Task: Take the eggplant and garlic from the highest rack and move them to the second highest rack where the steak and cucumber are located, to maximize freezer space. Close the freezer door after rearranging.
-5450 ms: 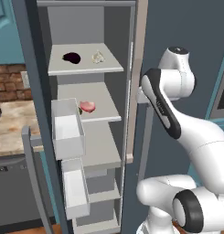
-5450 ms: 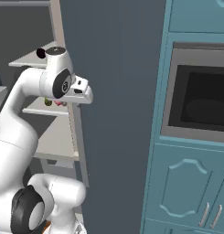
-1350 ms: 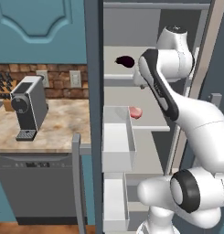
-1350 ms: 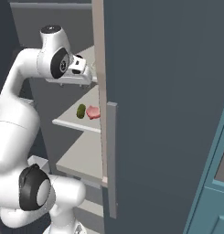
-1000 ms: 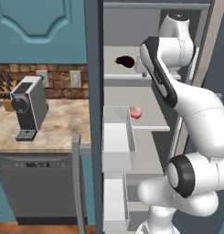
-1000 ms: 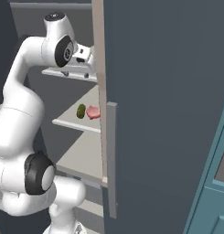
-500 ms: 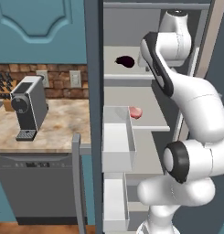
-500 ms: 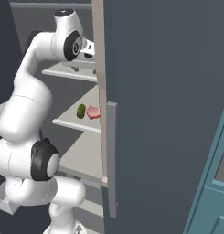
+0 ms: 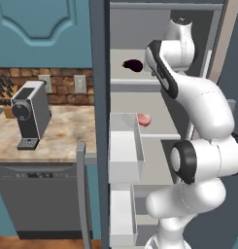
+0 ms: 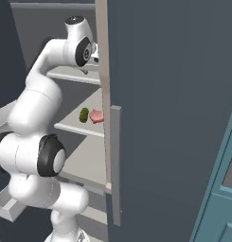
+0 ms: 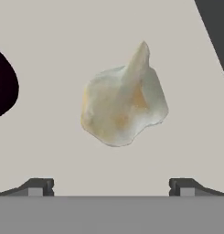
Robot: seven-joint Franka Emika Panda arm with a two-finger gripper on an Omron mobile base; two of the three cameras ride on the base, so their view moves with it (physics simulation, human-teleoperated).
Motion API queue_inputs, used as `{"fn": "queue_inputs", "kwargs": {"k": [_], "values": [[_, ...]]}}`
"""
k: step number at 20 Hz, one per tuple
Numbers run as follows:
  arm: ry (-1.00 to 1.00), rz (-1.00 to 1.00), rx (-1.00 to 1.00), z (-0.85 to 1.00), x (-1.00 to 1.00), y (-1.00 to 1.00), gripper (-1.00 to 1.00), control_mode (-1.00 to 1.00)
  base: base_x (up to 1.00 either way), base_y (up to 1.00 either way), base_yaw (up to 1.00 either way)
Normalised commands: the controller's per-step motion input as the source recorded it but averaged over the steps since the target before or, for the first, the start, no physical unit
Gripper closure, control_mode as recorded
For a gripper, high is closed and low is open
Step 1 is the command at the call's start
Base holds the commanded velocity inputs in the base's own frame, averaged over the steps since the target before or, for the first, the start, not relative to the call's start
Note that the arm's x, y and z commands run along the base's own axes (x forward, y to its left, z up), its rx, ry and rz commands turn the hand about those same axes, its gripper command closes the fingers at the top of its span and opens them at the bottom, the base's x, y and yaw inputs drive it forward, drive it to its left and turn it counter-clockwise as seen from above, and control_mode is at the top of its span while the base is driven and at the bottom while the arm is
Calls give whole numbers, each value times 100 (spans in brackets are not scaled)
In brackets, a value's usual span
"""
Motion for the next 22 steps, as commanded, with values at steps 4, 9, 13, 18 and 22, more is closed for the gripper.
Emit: {"fn": "queue_inputs", "kwargs": {"k": [4, 9, 13, 18, 22], "values": [[0, 0, 0, -12, 55, -18, -100, -100, 0, 0, 0], [0, 0, 0, -4, 50, -25, -100, -100, 0, 0, 0], [1, 0, 0, -1, 39, -10, -100, -100, 0, 0, 0], [1, 0, 0, -11, 8, 0, -100, -100, 0, 0, 0], [0, 0, 0, -20, 0, 0, -100, -100, 0, 0, 0]]}}
